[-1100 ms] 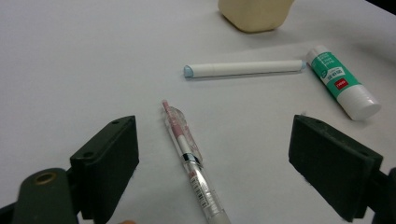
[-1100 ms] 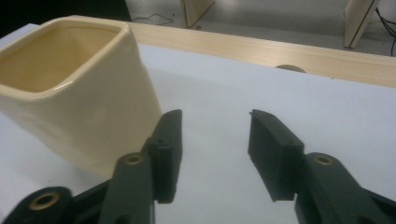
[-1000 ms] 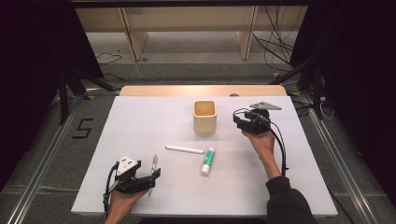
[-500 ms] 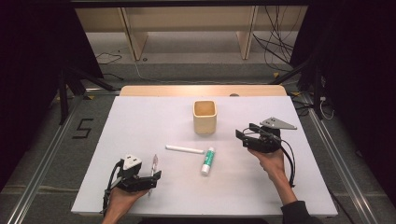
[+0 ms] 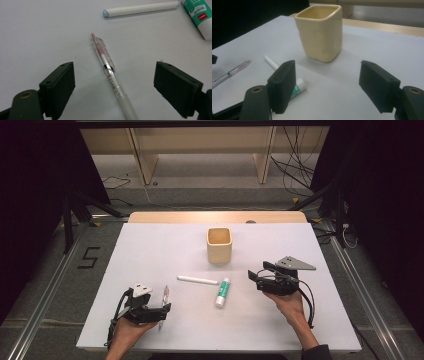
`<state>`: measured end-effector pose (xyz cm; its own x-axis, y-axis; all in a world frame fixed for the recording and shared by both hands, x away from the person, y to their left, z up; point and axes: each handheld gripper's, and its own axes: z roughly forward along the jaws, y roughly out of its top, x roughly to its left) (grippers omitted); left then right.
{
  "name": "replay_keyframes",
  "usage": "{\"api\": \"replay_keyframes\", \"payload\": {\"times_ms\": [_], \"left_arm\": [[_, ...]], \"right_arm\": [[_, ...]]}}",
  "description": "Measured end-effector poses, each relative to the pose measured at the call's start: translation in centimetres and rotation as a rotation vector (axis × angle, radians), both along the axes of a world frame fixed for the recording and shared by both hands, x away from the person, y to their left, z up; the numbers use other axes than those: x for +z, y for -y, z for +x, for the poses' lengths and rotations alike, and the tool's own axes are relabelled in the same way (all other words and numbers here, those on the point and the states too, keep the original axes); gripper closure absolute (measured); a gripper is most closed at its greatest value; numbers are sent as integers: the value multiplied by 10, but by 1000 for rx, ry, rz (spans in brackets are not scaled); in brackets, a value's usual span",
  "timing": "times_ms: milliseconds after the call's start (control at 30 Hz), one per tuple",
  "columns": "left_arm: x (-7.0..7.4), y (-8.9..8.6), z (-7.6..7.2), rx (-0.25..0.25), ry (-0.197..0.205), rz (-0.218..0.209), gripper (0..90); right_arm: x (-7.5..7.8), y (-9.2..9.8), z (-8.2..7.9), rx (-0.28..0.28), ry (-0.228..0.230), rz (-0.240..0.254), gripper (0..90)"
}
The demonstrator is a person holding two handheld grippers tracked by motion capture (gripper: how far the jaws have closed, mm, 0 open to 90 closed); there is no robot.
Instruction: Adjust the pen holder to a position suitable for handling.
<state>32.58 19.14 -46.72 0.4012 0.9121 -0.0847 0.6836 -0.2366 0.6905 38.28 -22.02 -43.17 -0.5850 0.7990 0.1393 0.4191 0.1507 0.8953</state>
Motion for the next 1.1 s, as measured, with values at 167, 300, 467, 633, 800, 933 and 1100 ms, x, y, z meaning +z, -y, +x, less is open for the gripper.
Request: {"api": "replay_keyframes", "payload": {"times_ms": [167, 300, 467, 633, 800, 933, 1100], "left_arm": [[3, 1, 3, -12, -40, 28, 177], [6, 2, 5, -30, -79, 52, 188], [6, 3, 5, -44, -97, 87, 208], [6, 5, 5, -58, -119, 112, 227], [7, 7, 4, -72, -139, 145, 242], [7, 8, 4, -85, -145, 153, 270], [5, 11, 4, -105, -166, 169, 322]], "right_arm": [[-1, -4, -9, 26, -2, 0, 289], [-4, -6, -16, 43, -5, -4, 285], [-8, -8, -21, 58, -27, -9, 273], [-10, -12, -28, 71, -36, -17, 260], [-13, -15, -33, 88, -48, -22, 251], [-17, -16, -36, 94, -55, -27, 251], [-20, -17, -41, 99, -62, -47, 251]]}}
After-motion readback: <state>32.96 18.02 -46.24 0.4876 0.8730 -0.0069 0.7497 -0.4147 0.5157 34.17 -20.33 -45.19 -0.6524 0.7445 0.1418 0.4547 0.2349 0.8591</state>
